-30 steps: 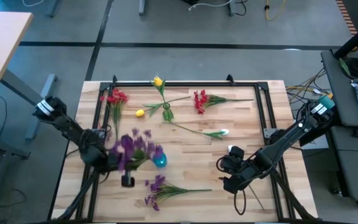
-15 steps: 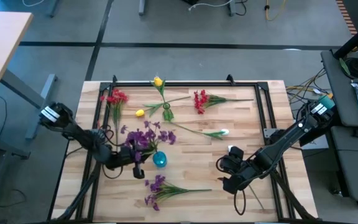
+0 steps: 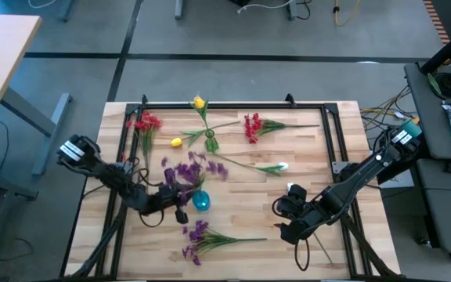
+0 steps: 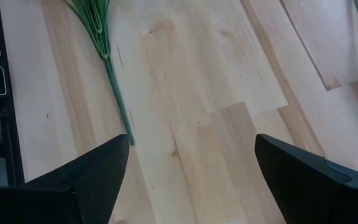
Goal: Sort flowers into vase by color
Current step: Put the left purple flowers into the blue vase
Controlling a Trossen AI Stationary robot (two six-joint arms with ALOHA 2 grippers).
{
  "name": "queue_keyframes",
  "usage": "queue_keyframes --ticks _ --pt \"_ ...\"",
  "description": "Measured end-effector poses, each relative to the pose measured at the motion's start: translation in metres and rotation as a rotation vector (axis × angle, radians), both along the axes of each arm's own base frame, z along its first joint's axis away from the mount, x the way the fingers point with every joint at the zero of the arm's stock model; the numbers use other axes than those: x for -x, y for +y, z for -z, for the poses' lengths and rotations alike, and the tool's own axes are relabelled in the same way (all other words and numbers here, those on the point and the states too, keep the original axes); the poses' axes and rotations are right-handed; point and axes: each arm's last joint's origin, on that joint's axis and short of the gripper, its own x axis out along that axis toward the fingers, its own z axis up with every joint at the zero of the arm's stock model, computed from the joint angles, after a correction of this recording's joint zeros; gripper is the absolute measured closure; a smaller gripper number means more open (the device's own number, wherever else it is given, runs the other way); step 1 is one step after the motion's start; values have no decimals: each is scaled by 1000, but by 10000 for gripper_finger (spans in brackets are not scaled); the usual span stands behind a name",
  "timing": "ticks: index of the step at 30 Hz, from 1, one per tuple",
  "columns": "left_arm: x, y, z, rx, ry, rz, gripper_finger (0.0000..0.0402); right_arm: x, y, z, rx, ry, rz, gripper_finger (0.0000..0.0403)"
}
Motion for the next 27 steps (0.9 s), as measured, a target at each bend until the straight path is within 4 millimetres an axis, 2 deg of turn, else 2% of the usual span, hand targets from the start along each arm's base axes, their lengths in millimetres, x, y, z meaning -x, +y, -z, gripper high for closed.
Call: queue_keyframes --ticks 14,19,27 --pt "1 -5 13 24 28 25 271 0 0 0 -2 -1 1 62" --pt "12 -16 11 29 30 67 239 0 0 0 -18 3 14 62" --pt "43 -34 11 65 45 -46 181 0 0 0 -27 5 24 62"
